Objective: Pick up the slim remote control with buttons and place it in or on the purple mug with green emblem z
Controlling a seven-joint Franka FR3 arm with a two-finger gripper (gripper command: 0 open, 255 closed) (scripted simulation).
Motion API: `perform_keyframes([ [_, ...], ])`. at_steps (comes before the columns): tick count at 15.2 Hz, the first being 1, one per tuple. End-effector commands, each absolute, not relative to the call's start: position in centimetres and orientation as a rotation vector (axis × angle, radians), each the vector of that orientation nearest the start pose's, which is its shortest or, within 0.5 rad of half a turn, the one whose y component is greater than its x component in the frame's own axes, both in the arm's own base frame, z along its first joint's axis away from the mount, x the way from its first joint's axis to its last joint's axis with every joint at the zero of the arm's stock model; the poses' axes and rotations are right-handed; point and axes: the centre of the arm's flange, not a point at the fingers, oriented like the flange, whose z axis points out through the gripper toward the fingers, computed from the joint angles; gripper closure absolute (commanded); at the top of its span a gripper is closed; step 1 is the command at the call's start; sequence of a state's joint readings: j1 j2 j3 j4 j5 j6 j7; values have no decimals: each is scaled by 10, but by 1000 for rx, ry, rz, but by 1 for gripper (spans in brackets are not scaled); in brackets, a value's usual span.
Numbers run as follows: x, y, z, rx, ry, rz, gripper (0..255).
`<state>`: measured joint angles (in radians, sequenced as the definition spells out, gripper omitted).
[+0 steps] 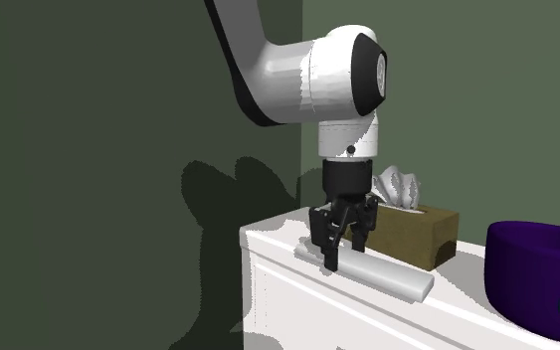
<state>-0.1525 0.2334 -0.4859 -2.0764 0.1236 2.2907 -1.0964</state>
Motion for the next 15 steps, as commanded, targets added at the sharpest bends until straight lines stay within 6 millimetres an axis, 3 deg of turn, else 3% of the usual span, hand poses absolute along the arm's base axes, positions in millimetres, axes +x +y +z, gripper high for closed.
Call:
perform_keyframes([
  [1, 470, -338, 330, -3100, -610, 7, 255],
  [7, 470, -338, 330, -3100, -610, 7, 255],
  [15, 470, -338, 372, -3100, -610, 7, 255],
])
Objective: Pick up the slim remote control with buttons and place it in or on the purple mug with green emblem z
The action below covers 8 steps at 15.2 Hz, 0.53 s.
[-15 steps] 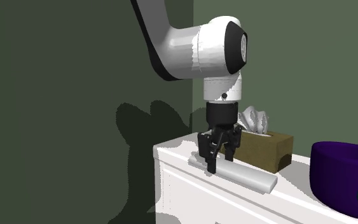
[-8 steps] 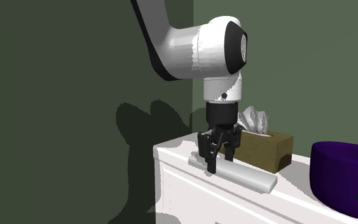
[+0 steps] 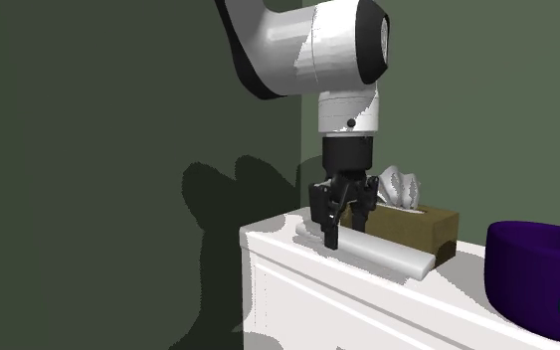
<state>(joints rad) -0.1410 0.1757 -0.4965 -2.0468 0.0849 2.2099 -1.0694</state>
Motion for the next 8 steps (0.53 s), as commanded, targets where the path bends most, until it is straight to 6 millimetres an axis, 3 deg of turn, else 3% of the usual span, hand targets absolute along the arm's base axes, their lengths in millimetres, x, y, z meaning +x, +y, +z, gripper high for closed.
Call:
perform_keyframes([
  [1, 470, -338, 377, -3100, -610, 7, 255],
  [8, 470, -338, 414, -3100, -610, 7, 255],
])
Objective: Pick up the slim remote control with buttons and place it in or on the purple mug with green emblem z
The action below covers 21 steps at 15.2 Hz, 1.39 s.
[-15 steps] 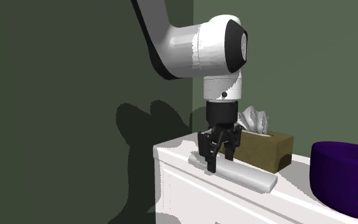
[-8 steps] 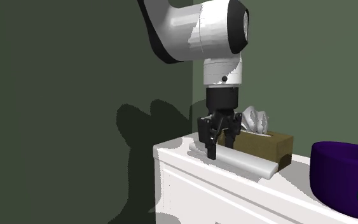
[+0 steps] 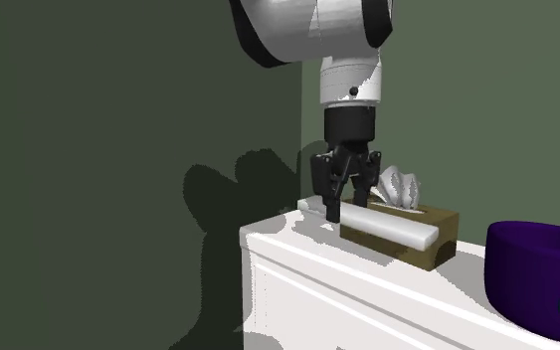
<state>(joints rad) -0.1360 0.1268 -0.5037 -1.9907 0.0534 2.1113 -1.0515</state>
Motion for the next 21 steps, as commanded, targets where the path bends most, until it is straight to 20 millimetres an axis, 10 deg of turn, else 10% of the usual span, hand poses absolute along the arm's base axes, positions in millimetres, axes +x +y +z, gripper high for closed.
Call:
perform_keyframes([
  [1, 470, -338, 419, -3100, -610, 7, 255],
  [17, 470, -338, 500, -3100, -610, 7, 255],
  [21, 433, -375, 501, -3100, -610, 7, 255],
])
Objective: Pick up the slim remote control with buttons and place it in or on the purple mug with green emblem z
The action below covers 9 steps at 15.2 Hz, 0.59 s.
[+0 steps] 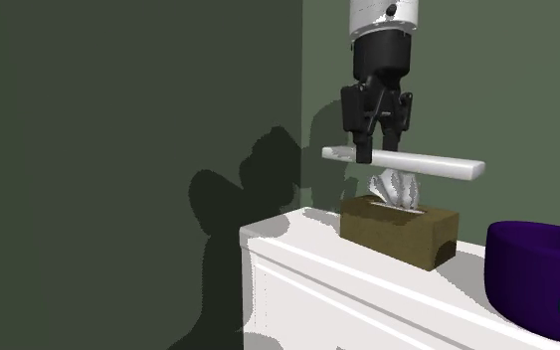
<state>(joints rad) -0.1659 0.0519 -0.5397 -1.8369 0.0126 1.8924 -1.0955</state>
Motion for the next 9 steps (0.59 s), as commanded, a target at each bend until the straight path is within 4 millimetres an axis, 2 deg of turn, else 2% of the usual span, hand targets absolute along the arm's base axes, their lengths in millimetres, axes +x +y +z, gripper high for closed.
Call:
perform_keyframes([
  [1, 424, -385, 501, -3100, -610, 7, 255],
  [9, 350, -460, 503, -3100, -610, 7, 255],
])
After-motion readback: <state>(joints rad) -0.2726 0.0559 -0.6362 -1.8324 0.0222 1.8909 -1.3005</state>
